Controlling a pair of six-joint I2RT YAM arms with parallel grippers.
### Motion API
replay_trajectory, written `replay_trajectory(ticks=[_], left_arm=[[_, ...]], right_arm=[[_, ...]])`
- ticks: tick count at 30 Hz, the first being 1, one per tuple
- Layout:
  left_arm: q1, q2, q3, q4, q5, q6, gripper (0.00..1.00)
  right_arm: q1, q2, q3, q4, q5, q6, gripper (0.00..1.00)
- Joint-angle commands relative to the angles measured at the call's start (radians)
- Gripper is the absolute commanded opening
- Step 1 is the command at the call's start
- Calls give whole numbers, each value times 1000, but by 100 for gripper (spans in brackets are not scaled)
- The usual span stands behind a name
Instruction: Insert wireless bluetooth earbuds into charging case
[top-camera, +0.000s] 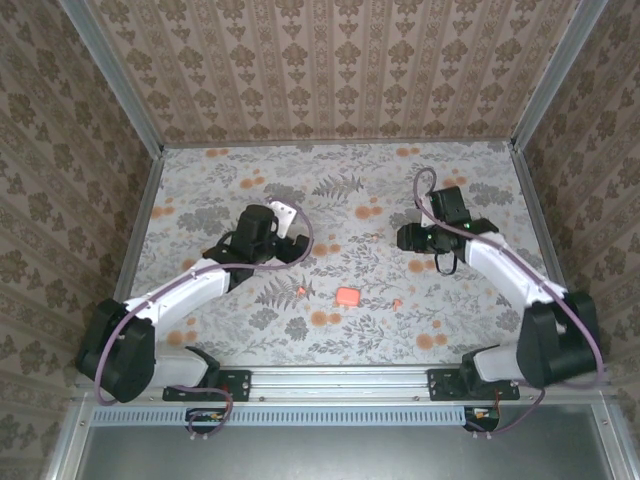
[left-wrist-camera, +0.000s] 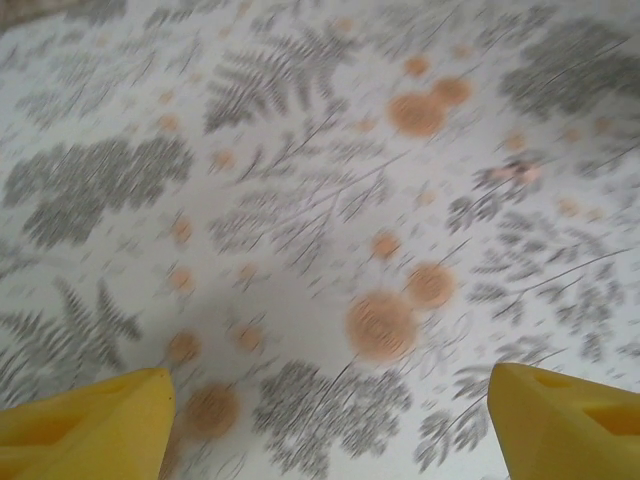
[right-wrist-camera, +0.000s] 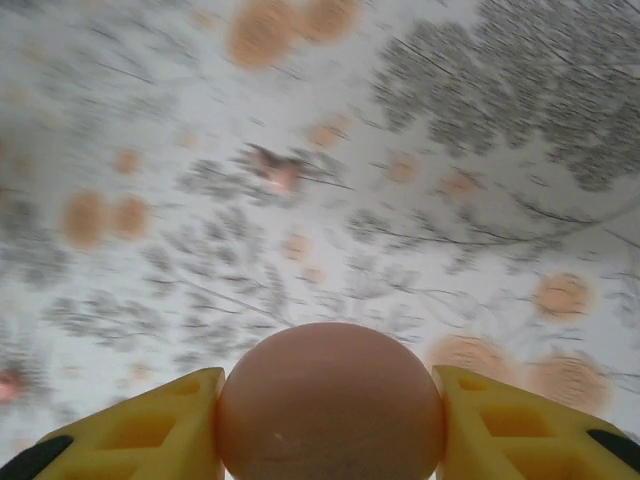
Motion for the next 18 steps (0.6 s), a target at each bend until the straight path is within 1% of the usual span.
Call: replay_trajectory(ticks=[1, 4, 7, 8, 12, 14, 18], left_arm=[[-29, -6, -54, 211, 104, 30, 81], [-60, -7, -100, 334, 129, 32, 80], [-84, -19, -145, 436, 134, 21, 80], [-91, -20, -161, 473, 137, 23, 80], [-115, -14, -197, 574, 173, 66, 80], [-122, -5, -213, 626, 193, 99, 75], [-129, 7, -240, 698, 230, 114, 75]], right_arm=[[37, -73, -122, 312, -147, 188, 40], [74, -132, -211, 484, -150, 292, 42], [109, -148, -285, 680, -157, 411, 43], [121, -142, -289, 713, -160, 432, 43], [164, -99, -262, 728, -157, 444, 43], [186, -81, -266, 784, -154, 464, 43], [211, -63, -292, 900, -134, 519, 43]])
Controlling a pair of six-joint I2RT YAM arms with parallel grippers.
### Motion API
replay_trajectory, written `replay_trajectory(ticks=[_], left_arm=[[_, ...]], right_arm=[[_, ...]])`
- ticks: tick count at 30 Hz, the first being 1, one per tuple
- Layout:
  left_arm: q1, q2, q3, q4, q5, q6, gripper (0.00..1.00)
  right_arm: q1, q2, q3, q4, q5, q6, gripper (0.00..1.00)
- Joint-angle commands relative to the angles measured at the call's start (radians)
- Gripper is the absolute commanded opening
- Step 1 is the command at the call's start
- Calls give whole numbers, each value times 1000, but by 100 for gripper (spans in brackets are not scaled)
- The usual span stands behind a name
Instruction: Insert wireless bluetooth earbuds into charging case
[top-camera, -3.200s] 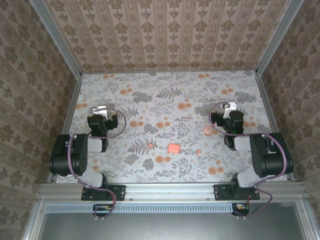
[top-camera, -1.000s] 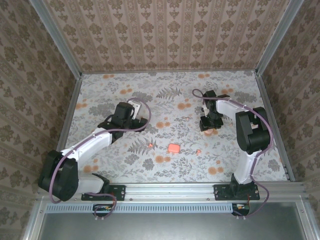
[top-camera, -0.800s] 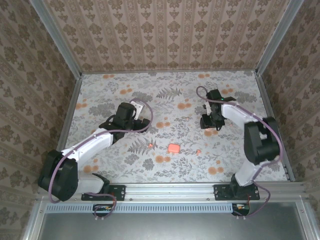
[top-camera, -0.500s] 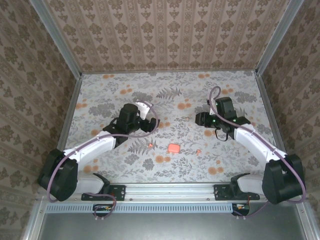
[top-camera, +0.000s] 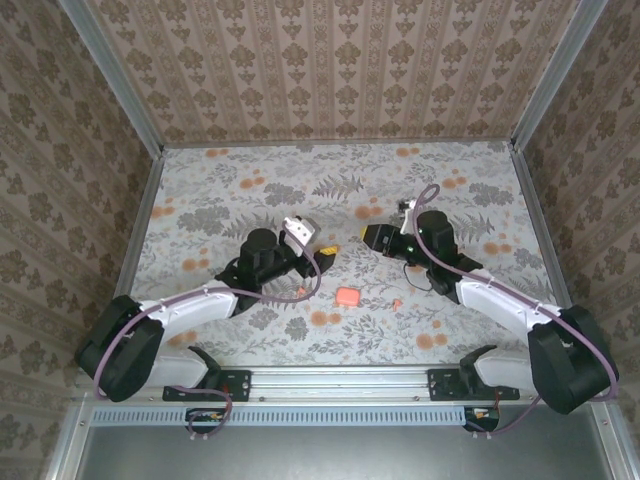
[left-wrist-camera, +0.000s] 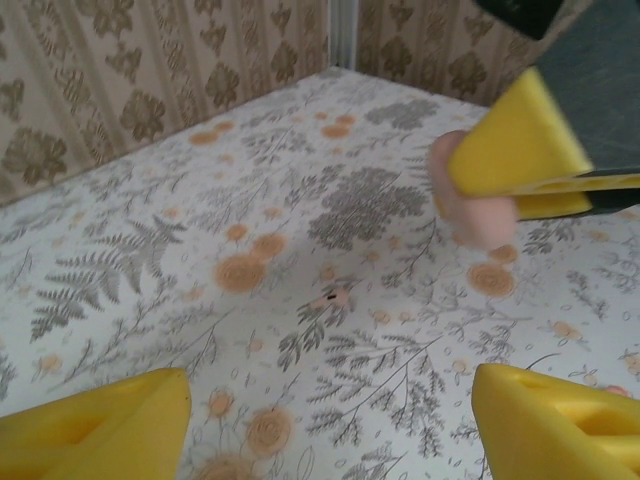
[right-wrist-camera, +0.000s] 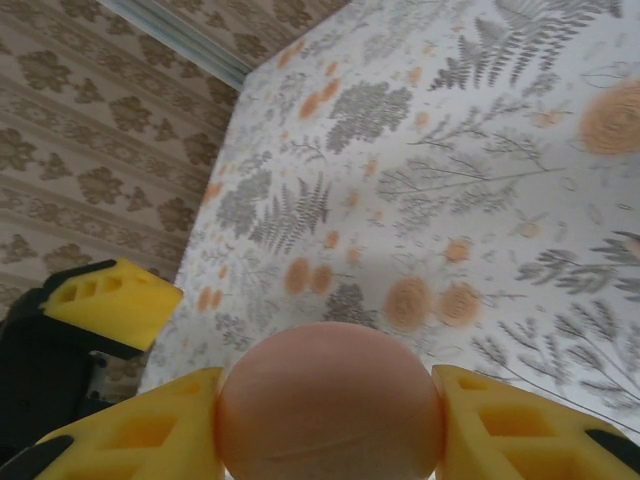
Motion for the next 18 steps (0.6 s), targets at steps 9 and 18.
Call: replay_trajectory(ticks=[9, 18], left_arm=[[-38, 16, -100, 282, 152, 101, 73], [-88, 35, -98, 369, 69, 98, 70]], right_arm=[[40, 46, -78, 414, -35, 190, 44], [100, 66, -81, 463, -77, 198, 45]])
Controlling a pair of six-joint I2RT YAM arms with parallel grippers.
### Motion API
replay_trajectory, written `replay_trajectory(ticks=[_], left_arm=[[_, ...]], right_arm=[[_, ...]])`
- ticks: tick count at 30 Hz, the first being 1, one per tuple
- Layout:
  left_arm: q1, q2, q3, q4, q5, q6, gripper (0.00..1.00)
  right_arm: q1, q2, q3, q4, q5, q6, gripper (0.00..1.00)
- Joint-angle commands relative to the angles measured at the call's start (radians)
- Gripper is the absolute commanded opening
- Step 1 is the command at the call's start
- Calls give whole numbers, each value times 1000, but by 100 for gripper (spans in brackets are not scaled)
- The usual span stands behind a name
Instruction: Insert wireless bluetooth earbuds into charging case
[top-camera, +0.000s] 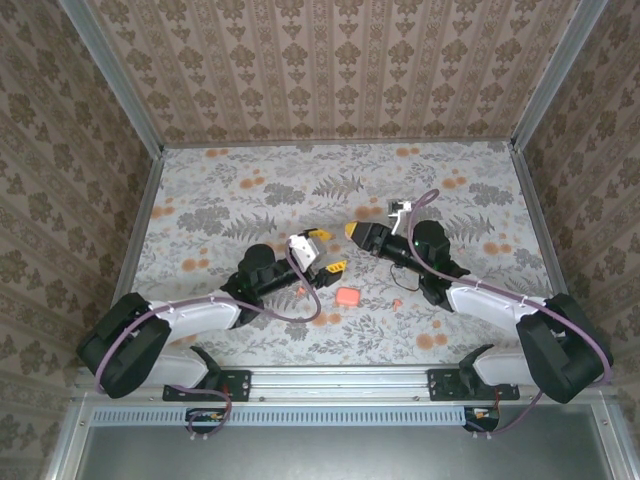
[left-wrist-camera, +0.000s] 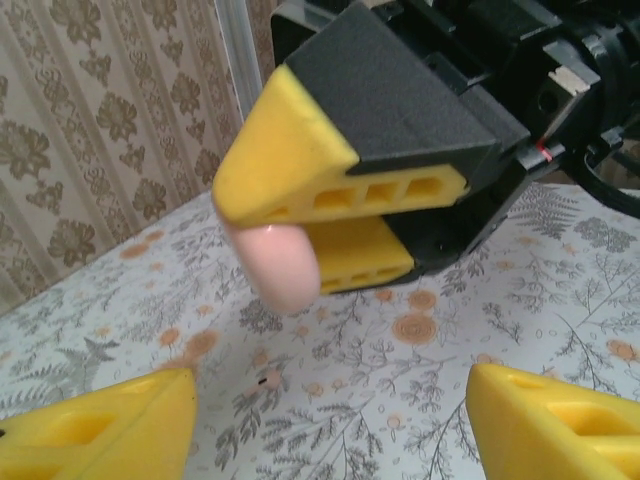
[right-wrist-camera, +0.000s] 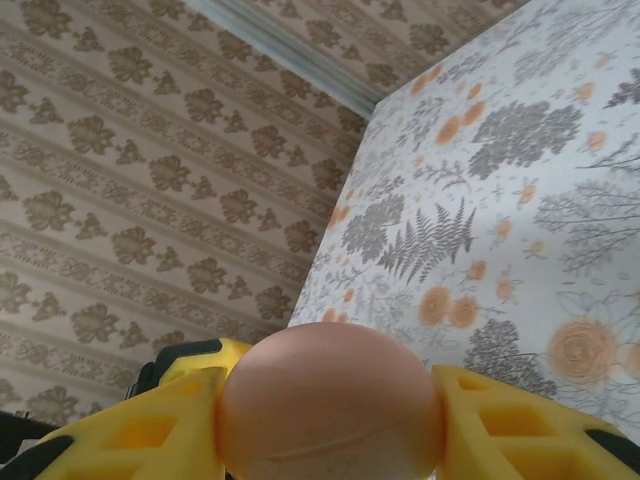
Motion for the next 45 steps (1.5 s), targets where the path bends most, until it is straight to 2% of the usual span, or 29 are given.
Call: replay_trajectory(ticks=[1, 9, 20, 31, 36, 38, 40, 42, 45], left_arm=[[-15, 15, -1, 82, -38, 3, 69], [-29, 25, -25, 185, -83, -10, 58], [-31, 27, -15, 190, -144, -23, 44], [-30, 22, -6, 190, -117, -43, 43], [-31, 14, -3, 173, -104, -49, 33], [-29, 7, -2, 156, -99, -56, 30], [-14, -4, 5, 124, -55, -77, 29], [11, -11, 9, 105, -4, -114, 28], [43, -17, -2, 117, 76, -155, 28]], right_arm=[[23, 13, -11, 84, -38, 25, 45], [73, 16, -4, 127, -24, 44, 45], [104, 7, -27, 149, -5, 49, 45], [120, 3, -43, 145, 2, 50, 45], [124, -4, -46, 144, 6, 44, 46], [124, -11, -48, 135, 14, 35, 51], [125, -25, -53, 125, 26, 10, 61], [122, -51, -52, 87, 33, -45, 71], [106, -121, -31, -36, 36, -171, 77]])
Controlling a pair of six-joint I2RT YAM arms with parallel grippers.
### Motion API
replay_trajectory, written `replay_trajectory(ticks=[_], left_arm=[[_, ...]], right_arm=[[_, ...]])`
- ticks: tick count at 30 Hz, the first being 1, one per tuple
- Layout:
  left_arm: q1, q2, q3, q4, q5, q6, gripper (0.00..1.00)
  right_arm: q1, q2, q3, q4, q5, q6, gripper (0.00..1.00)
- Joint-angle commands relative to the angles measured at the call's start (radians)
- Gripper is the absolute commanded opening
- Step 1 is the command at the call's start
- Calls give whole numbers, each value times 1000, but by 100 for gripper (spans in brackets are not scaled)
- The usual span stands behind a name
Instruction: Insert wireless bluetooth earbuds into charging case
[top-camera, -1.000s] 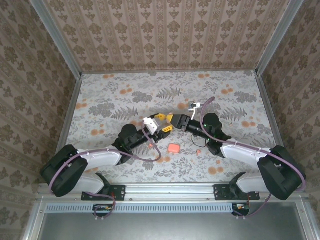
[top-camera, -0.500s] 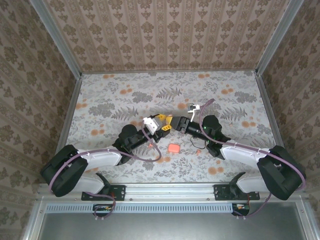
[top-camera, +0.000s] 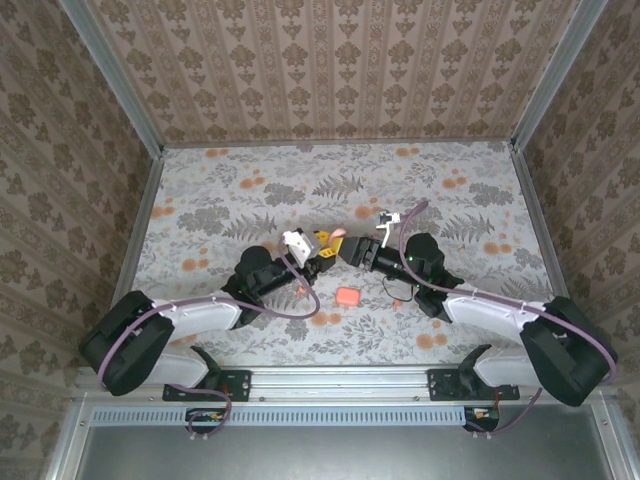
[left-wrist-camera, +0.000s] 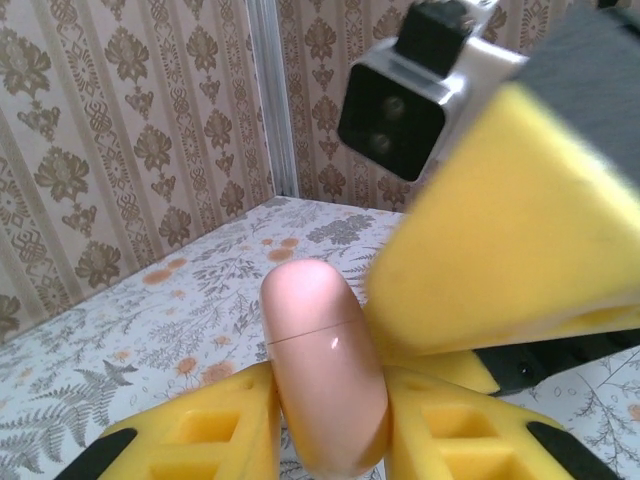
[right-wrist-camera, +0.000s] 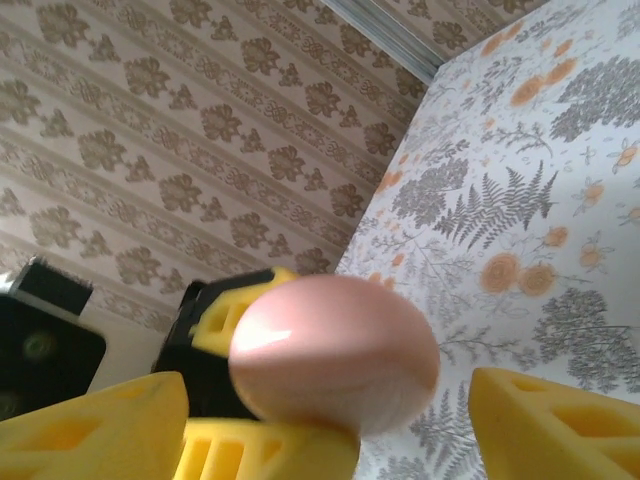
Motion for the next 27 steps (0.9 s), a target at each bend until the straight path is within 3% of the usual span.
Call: replay_trajectory(ticks=[1, 4, 10, 19, 24, 27], left_arm=[[31, -33, 9, 6, 122, -76, 28], [55, -50, 4, -9, 202, -90, 27], [96, -75, 0, 3, 395, -131, 26], [107, -87, 18, 4, 581, -143, 26], [108, -89, 27, 0, 618, -152, 26], [106, -92, 29, -2, 630, -153, 26]], right_arm=[[-17, -101, 25, -133, 8, -180, 78], [-70, -169, 58, -257, -77, -326, 79], [-203, -272, 78, -378, -334, -599, 70], [-239, -346, 132, -679, -572, -1206, 69], [-240, -286, 240, -848, -606, -1343, 68], [-238, -240, 278, -858, -665, -1363, 67]])
